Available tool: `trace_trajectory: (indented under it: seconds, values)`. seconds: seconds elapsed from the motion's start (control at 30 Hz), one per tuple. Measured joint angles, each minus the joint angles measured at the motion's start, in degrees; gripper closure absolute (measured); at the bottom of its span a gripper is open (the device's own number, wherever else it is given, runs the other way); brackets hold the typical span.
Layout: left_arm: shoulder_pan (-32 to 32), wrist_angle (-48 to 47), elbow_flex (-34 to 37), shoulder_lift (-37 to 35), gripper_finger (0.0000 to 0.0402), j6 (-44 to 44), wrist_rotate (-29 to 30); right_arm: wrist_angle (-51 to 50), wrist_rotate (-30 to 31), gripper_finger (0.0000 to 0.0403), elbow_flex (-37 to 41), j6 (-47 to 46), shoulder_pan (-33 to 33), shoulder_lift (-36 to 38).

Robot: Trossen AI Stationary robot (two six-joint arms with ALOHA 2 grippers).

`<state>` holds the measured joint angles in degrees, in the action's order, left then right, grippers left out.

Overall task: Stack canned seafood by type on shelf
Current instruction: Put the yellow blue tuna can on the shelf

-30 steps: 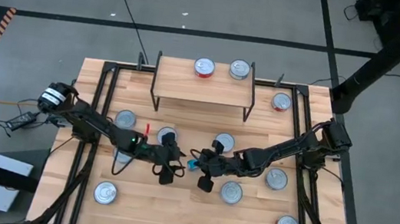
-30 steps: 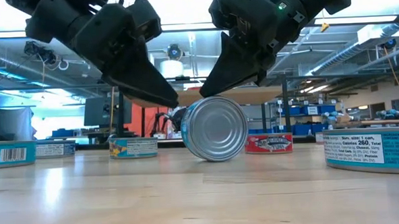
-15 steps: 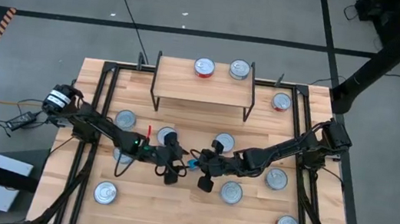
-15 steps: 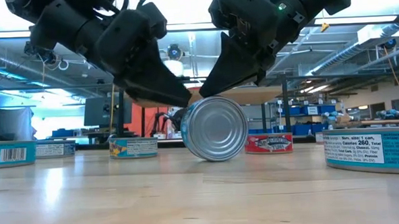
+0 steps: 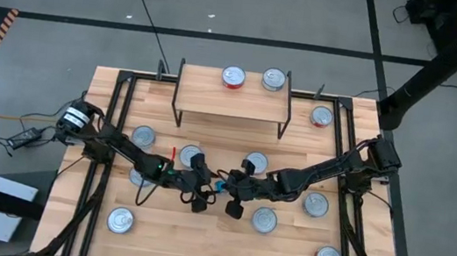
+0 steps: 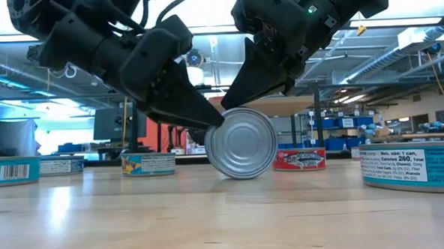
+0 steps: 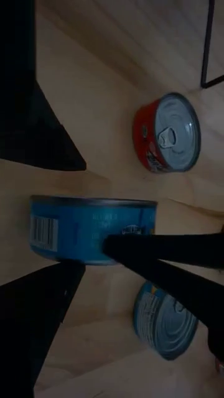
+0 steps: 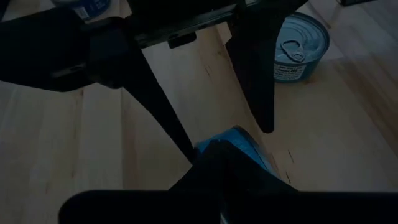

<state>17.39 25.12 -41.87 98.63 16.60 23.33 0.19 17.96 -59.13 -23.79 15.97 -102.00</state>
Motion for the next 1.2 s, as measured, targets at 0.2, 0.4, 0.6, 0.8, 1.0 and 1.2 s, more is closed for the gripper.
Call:
trace_trajectory:
  seconds: [0.2,0.4,0.6,0.8,1.0,1.2]
  values:
    - [0.0,2.23,0.0,0.02,0.0162,-3.68,-0.67,0.28,-0.03,0.0396,0.0,0.4,0.0,0.0]
    - [0.0,2.31,0.0,0.02,0.0181,-5.76,-0.95,0.42,-0.02,0.0396,0.0,0.61,0.0,0.0]
    - [0.0,2.09,0.0,0.02,0.0197,-5.9,-1.53,0.47,-0.03,0.0396,0.0,0.85,0.0,0.0]
    - [0.0,1.84,0.0,0.02,0.0199,-6.36,-2.1,0.55,-0.04,0.0396,0.0,1.05,-0.02,0.0]
    - [0.04,1.93,0.0,0.02,0.0198,-7.43,-3.76,0.55,-0.07,0.0396,0.0,1.03,0.0,0.0]
    - [-0.06,2.1,0.0,0.02,0.018,-6.71,-3.91,0.59,-0.04,0.0396,0.0,1.03,-0.02,0.0]
